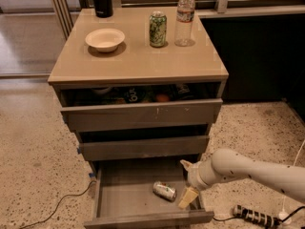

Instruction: Pick 7up can from bottom drawer and place on counter

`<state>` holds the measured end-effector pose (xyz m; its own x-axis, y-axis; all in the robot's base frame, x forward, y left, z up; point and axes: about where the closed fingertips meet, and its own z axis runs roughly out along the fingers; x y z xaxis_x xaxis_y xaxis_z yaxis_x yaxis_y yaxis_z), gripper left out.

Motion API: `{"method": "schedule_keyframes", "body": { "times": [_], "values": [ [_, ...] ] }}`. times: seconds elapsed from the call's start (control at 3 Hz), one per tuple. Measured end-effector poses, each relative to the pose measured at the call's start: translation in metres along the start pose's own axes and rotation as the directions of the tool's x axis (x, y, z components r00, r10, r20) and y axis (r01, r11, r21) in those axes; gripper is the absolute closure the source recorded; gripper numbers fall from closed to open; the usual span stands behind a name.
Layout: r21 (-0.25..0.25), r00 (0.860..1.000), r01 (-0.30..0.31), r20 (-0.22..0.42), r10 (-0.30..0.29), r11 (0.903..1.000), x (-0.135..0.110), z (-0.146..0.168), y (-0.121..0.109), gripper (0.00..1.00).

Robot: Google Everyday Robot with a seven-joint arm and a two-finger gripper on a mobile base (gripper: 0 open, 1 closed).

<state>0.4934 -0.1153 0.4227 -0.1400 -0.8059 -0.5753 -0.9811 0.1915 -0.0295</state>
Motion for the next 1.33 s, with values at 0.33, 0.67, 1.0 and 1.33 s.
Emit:
{"method": "schedule_keyframes", "body": {
  "times": [0.33, 0.67, 1.0, 1.33],
  "values": [
    [-0.046, 1.0, -0.008, 0.011, 0.009, 0.9989, 0.016, 0.058, -0.006, 0.0],
    [-0.048, 1.0, -0.021, 0.014, 0.022, 0.9986, 0.02, 0.066, -0.005, 0.0],
    [-0.04, 0.999, -0.028, 0.018, 0.028, 0.9988, 0.023, 0.085, -0.008, 0.0],
    [-0.018, 1.0, -0.024, 0.019, 0.024, 0.9996, 0.023, 0.114, -0.014, 0.0]
  ]
}}
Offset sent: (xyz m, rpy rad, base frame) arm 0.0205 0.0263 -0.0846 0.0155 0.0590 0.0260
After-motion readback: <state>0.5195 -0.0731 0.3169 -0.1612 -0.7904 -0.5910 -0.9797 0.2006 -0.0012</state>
